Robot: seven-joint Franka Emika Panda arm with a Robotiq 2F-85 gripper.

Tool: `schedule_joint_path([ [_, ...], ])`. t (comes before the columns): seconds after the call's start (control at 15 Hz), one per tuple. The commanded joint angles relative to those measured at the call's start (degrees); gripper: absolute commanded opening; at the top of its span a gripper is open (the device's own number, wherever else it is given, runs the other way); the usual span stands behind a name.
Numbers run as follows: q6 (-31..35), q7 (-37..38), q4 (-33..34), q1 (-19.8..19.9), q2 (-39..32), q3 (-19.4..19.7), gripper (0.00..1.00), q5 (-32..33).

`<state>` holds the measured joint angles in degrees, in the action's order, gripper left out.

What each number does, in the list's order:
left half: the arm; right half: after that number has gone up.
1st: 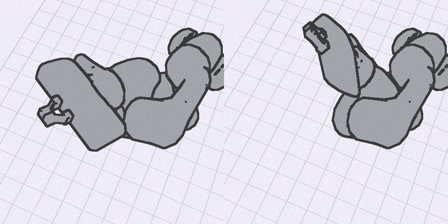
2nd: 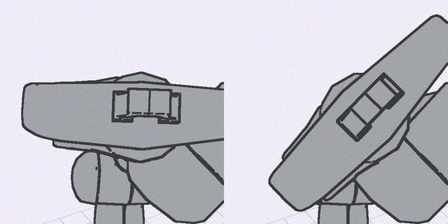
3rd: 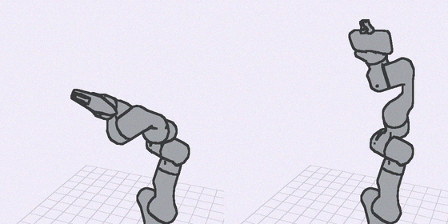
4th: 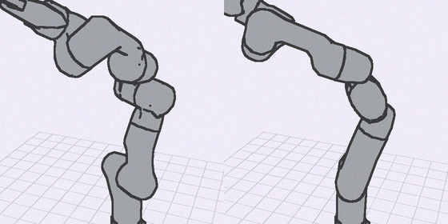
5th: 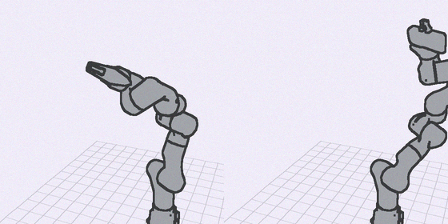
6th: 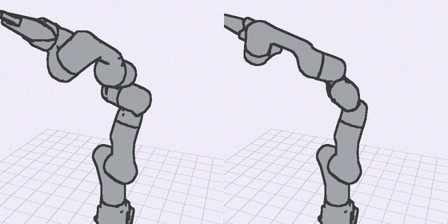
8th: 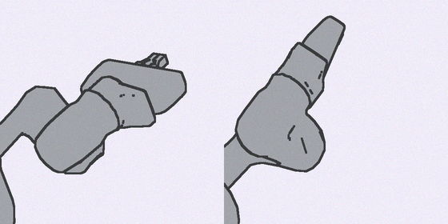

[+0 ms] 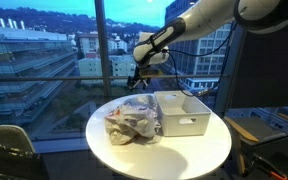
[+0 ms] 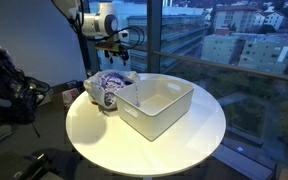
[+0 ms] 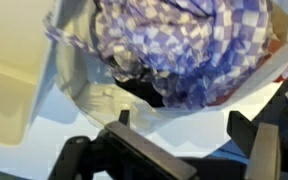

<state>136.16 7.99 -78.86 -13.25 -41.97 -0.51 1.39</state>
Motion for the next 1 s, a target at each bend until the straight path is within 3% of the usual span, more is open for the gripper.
schedule_joint_path([
  [0.0,-10.4,-1.5,-10.1,2.5,8.6,-1.3,1.0,-0.6],
  [0.4,-27.0,-13.4,-13.3,7.6,9.4,-5.2,1.0,-4.0],
  [0.53,-26.7,-18.2,-13.8,8.1,8.0,-6.5,1.0,-4.5],
  [0.93,-21.2,-20.6,-16.0,5.8,6.2,-9.4,1.0,-3.5],
])
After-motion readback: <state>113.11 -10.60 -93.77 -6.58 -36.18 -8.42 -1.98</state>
